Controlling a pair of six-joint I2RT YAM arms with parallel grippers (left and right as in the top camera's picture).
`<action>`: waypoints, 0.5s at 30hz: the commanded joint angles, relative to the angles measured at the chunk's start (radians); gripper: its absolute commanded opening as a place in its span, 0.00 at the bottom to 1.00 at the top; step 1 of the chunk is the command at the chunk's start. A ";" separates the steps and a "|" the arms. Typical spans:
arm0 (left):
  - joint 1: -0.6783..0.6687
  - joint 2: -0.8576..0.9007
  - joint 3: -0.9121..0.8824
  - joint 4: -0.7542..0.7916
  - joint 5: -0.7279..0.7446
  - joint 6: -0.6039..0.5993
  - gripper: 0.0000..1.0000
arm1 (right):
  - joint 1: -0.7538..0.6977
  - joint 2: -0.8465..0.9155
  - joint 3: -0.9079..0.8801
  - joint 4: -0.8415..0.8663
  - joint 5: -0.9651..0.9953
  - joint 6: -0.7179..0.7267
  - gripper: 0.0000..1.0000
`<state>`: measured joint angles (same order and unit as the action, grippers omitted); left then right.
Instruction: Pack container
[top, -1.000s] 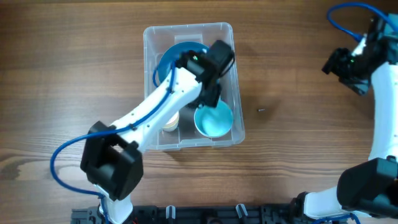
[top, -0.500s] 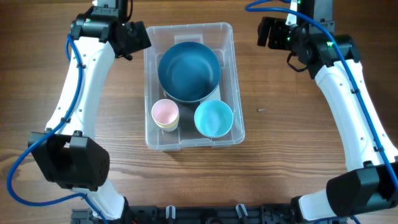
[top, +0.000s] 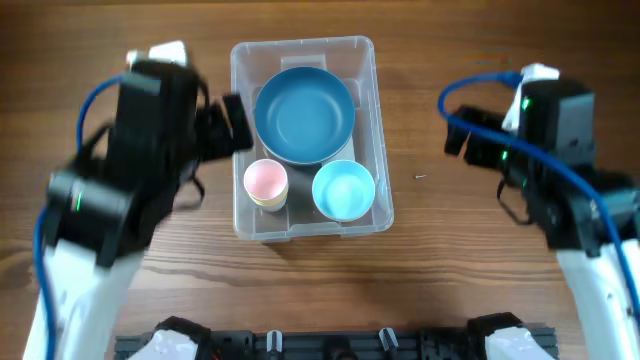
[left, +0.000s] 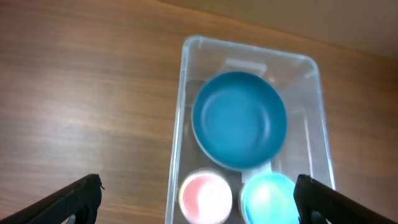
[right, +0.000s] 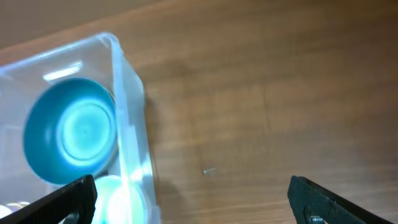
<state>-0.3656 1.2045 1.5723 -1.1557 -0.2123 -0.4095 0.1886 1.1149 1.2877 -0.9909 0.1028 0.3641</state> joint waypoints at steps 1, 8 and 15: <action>-0.051 -0.304 -0.296 0.054 -0.034 -0.049 1.00 | 0.041 -0.168 -0.193 0.014 0.044 0.047 0.99; -0.058 -0.825 -0.672 0.098 -0.055 -0.101 1.00 | 0.057 -0.357 -0.409 0.062 0.107 0.107 0.99; -0.058 -0.824 -0.672 0.049 -0.054 -0.100 1.00 | 0.057 -0.272 -0.409 0.063 0.107 0.107 1.00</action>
<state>-0.4191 0.3851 0.9073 -1.0882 -0.2504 -0.4999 0.2409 0.8120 0.8829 -0.9340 0.1848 0.4526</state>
